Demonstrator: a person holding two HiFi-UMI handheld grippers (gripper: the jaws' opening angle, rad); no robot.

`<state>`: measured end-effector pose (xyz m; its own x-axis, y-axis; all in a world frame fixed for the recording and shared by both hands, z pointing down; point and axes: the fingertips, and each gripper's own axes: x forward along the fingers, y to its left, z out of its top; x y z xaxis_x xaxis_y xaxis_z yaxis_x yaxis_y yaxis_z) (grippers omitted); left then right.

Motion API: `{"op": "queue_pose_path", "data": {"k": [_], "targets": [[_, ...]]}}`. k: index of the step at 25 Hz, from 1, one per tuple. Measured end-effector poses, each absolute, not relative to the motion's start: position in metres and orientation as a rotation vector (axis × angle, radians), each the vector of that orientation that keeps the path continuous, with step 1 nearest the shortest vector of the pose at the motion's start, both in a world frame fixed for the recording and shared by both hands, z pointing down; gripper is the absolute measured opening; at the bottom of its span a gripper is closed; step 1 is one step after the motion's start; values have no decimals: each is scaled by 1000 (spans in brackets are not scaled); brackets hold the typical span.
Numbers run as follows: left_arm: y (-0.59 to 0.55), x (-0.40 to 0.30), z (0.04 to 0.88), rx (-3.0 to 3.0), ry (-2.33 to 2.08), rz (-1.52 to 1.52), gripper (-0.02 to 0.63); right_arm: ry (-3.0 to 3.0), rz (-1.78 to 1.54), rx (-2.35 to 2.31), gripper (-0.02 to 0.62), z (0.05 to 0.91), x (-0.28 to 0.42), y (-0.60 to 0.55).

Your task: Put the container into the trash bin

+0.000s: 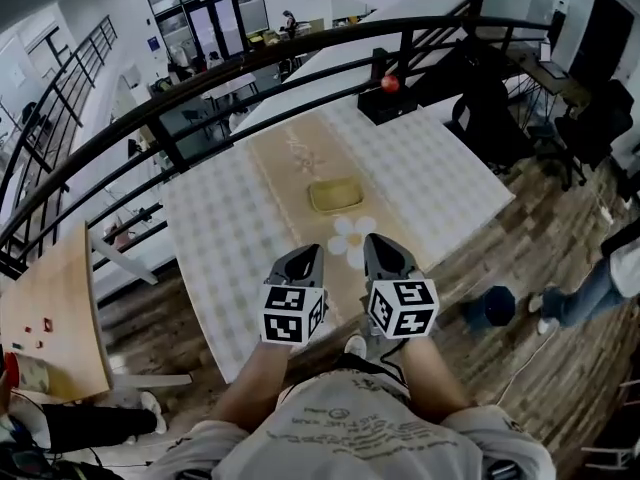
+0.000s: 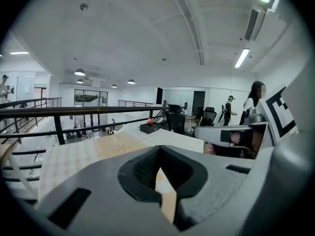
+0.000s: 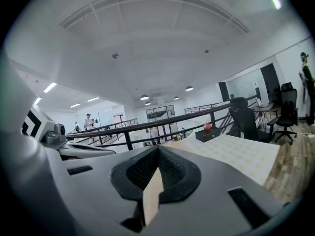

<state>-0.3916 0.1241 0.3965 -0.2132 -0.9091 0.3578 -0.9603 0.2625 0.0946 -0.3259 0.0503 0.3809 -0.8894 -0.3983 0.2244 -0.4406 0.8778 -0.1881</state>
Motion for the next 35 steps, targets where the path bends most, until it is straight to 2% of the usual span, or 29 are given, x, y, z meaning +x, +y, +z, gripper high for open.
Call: {"op": "queue_pose_path", "data": {"k": [9, 16, 18, 23, 35], "targets": [[54, -437, 418, 1717, -2208, 301, 5, -2822, 379, 613, 3, 398, -357, -21], [10, -469, 466, 1854, -2026, 596, 6, -2745, 480, 673, 3, 428, -360, -51], [-2, -474, 484, 1910, -1965, 708, 18, -2726, 487, 703, 3, 434, -356, -56], [-14, -480, 543, 2005, -1649, 1137, 109, -2671, 502, 733, 3, 442, -346, -57], [-34, -512, 639, 2018, -1064, 1971, 112, -2587, 533, 823, 3, 447, -312, -73]]}}
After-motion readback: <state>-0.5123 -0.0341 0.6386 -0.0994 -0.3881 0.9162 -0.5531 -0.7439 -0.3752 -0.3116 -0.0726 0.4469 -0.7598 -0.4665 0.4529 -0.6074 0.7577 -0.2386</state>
